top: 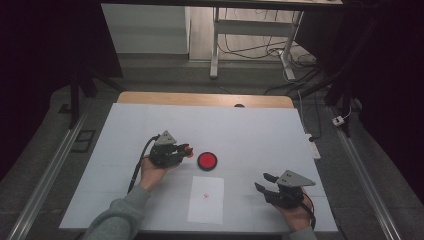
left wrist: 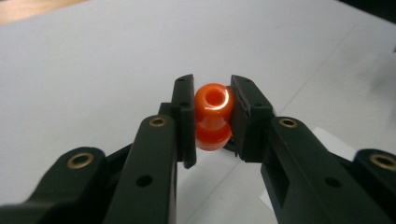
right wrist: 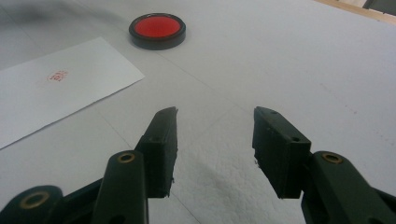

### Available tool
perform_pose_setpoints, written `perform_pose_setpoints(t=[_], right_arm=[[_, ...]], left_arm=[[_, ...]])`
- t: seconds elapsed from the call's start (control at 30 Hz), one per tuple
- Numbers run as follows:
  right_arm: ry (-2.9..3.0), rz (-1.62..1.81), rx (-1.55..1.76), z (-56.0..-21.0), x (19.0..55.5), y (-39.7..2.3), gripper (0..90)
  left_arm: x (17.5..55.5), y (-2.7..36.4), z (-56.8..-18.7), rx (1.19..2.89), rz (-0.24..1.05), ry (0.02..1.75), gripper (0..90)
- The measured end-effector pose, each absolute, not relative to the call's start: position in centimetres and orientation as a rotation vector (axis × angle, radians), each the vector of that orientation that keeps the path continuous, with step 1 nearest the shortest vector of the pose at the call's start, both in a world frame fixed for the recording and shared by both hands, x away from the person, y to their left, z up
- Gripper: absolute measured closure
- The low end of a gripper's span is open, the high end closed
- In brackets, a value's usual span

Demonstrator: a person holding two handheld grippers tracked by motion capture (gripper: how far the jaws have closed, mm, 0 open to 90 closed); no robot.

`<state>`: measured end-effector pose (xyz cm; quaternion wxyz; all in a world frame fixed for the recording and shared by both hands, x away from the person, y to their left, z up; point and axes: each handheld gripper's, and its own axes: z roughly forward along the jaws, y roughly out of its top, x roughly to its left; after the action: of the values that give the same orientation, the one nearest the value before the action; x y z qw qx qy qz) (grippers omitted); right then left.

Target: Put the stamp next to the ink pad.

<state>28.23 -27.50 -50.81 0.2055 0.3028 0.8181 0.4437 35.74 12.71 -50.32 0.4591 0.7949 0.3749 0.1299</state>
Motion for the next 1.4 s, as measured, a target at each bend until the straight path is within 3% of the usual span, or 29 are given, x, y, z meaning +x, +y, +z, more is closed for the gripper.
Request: perform_pose_setpoints(t=[0.83, 1.17, 1.4], right_arm=[[2.282, 1.218, 0.845, -50.8, 28.1, -27.8, 49.5], [2.281, 1.213, 0.844, -50.8, 28.1, -27.9, 49.2], [2.272, 1.212, 0.851, -50.7, 28.1, -27.9, 48.9]], left_arm=[[37.8, 10.9, -53.0, 2.110, 0.360, 0.956, 70.4], [37.3, 11.6, -51.8, 2.038, 0.380, 0.984, 39.8], [34.9, 12.8, -50.0, 2.036, 0.345, 0.918, 31.3]])
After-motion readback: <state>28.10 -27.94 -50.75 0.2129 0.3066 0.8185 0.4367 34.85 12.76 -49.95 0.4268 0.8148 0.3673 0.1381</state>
